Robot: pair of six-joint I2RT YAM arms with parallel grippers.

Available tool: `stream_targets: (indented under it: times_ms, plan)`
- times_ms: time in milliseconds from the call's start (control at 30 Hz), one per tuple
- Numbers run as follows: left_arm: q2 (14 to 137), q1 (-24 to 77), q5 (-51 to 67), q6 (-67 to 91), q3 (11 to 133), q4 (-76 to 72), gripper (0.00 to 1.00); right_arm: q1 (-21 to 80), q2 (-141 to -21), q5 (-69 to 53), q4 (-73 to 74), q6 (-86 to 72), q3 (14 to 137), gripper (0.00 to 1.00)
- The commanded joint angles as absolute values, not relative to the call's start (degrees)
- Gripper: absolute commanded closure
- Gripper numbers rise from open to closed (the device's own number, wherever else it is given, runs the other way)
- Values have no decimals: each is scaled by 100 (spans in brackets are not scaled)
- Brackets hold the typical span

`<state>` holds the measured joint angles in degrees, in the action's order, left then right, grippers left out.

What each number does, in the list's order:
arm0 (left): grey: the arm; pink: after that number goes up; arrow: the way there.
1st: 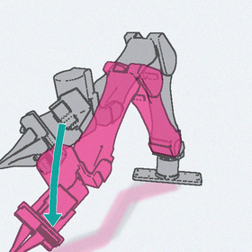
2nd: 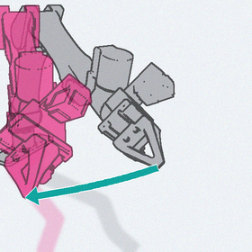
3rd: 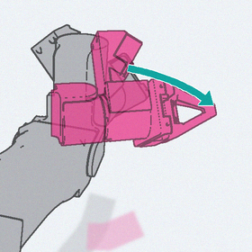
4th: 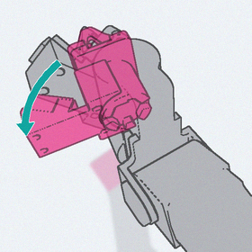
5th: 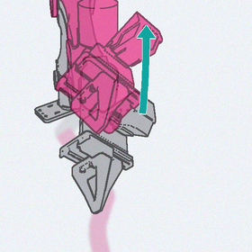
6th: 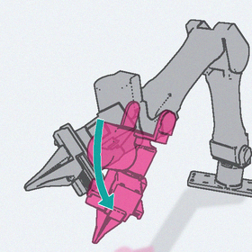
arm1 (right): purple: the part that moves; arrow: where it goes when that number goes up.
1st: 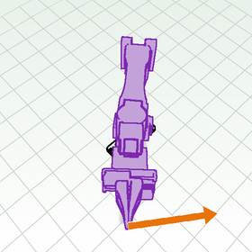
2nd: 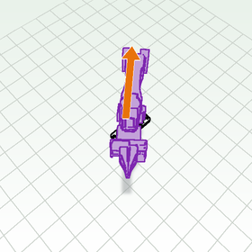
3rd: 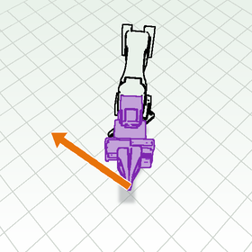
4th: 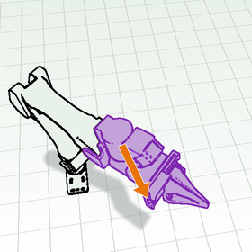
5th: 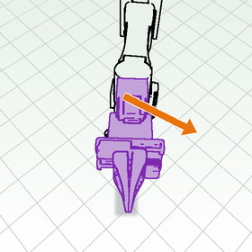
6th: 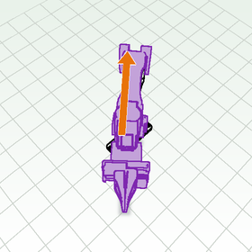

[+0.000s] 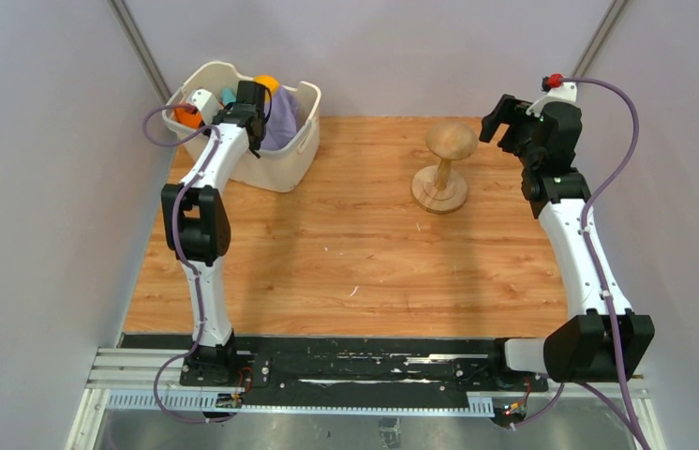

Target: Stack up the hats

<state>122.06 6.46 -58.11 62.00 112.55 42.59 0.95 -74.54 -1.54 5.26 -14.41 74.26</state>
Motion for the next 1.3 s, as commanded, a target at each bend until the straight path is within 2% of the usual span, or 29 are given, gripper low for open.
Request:
stream_targets:
  times_ms: [0, 67, 133, 300, 600, 833, 1033, 1267]
  plan:
    - [12757, 589, -6197, 6044, 11216, 1158, 77, 9, -7441, -233, 407, -1460, 7383, 11]
    - [12700, 589, -6004, 5963, 11048, 920, 61, 9, -7447, -249, 404, -1458, 7394, 11]
    - [12627, 589, -5784, 5940, 10927, 810, 53, 8, -7455, -276, 404, -1466, 7396, 11]
    - [12186, 612, -5511, 5965, 10417, 522, 49, 8, -7478, -325, 404, -1480, 7393, 11]
    - [10705, 765, -5039, 5259, 9338, 79, 29, 9, -7561, -425, 379, -1542, 7408, 11]
    - [9852, 971, -5015, 4202, 9332, -17, 28, 9, -7606, -526, 335, -1605, 7413, 11]
    - [9848, 1066, -4797, 3767, 9886, 562, 26, 9, -7607, -543, 335, -1611, 7415, 11]
    - [9882, 1081, -4415, 3604, 9743, 450, 25, 9, -7606, -545, 326, -1612, 7403, 11]
